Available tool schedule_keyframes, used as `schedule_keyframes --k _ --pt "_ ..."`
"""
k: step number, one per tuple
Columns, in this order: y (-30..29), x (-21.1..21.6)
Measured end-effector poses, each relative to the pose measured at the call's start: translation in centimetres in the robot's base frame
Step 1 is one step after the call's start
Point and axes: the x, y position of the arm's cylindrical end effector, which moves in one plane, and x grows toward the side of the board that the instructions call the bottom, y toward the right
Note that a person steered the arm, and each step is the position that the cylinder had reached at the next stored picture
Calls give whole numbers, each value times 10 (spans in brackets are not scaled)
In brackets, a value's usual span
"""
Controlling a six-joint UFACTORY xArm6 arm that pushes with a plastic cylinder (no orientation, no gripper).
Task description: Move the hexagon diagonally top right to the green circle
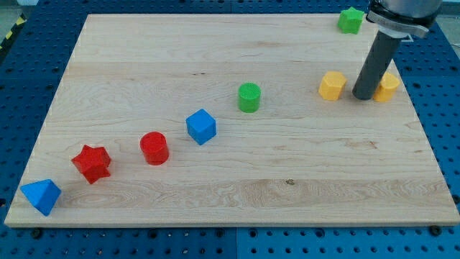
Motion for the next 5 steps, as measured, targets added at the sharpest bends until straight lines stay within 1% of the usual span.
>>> schedule_keyframes --k 1,3,5 --pt "-1 -4" --pt "-41 -16" --pt "-78 -38"
